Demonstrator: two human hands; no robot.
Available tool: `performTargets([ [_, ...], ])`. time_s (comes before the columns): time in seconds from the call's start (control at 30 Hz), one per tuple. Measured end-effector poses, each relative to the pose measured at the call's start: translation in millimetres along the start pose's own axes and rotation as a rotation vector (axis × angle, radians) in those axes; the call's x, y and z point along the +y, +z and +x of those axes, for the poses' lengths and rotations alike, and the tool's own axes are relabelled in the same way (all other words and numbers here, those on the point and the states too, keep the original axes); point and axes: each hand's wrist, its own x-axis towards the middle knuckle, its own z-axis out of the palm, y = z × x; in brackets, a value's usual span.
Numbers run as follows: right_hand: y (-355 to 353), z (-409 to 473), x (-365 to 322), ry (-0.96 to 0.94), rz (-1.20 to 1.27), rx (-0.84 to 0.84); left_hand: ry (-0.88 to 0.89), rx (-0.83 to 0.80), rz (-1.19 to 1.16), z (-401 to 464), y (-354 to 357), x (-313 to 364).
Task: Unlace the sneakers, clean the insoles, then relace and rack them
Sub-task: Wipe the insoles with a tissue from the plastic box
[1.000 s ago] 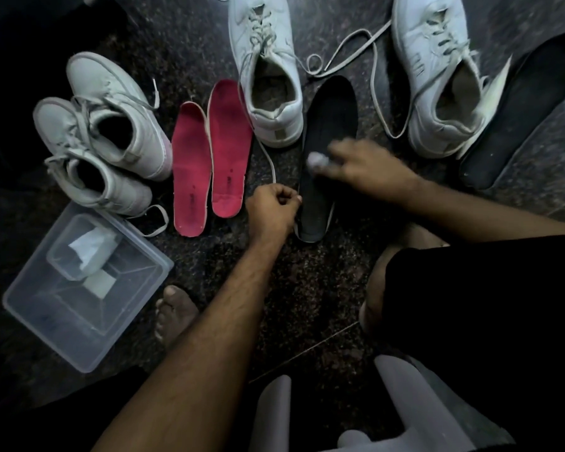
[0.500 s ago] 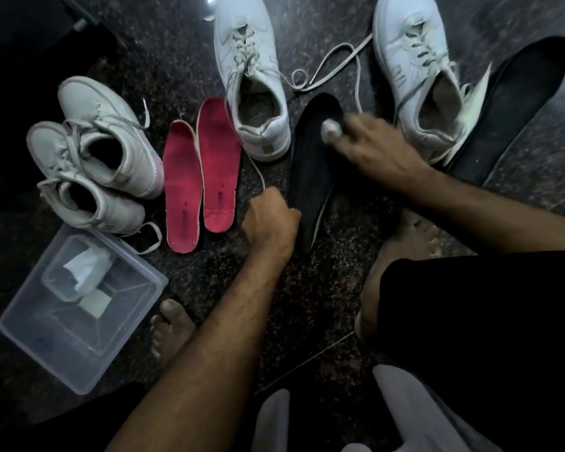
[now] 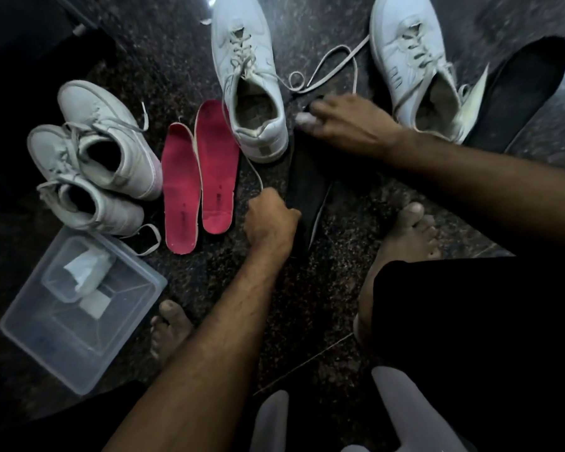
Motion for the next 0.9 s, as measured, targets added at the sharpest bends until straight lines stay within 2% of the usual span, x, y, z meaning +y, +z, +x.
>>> performTargets([
  [0.07, -1.1, 2.9, 15.2, 0.359, 0.034, -0.08, 0.001, -0.011, -0.001, -0.2, -2.8, 0.5],
  [0.13, -4.3, -1.8, 23.0, 0.48, 0.084, -0.086, -0.004, -0.028, -0.003, -0.4, -4.8, -0.8],
  [0.17, -5.5, -5.2, 17.1, 0.451, 0.085, -0.034, -0.005, -0.034, -0.006, 0.0, -4.8, -1.8],
  [0.27, -8.1, -22.3, -16.5, 0.165, 0.199, 0.035, 0.004, -0.012, -0.037, 0.9, -2.0, -1.9],
  [0.33, -6.9, -35.5, -37.7, -0.049, 0.17, -0.073, 0.024, 0.032, -0.052, 0.4, -0.1, -0.3],
  [0.37, -3.0, -40.4, -41.1, -0.08, 0.147, -0.11, 0.039, 0.048, -0.049, -0.1, 0.8, 1.1],
  [0.4, -1.2, -43.8, -39.2, -0.006, 0.143, -0.11, 0.05, 0.052, -0.043, -0.1, 1.8, 2.2],
  [0.5, -0.7, -48.2, -22.3, 0.47, 0.211, -0.168, 0.067, 0.03, -0.027, 2.8, 4.8, 2.0],
  [0.53, -3.7, -47.0, -23.4, 0.526, 0.197, -0.186, 0.067, 0.028, -0.024, 4.3, 5.2, 2.0],
  [0.57, -4.4, -45.6, -25.7, 0.515, 0.204, -0.157, 0.063, 0.026, -0.023, 5.5, 5.4, 1.9],
  [0.6, -10.0, -44.0, -30.6, 0.419, 0.243, -0.162, 0.057, 0.024, -0.024, 6.1, 5.4, 1.6],
  [0.67, -11.5, -47.6, -39.8, 0.082, 0.315, -0.191, 0.053, 0.025, -0.033, 7.1, 5.1, 1.5],
  [0.7, -6.6, -50.2, -38.9, 0.073, 0.302, -0.18, 0.054, 0.025, -0.039, 7.2, 4.8, 1.4],
  [0.8, 1.1, -47.4, -18.9, 0.457, 0.274, -0.17, 0.065, 0.017, -0.049, 8.2, 4.9, -0.5],
  [0.87, -0.9, -46.6, -21.6, 0.456, 0.372, -0.154, 0.071, 0.013, -0.043, 6.0, 6.0, -0.5],
  [0.9, -10.3, -43.7, -28.6, 0.331, 0.412, -0.148, 0.075, 0.014, -0.033, 4.4, 6.5, -0.1],
])
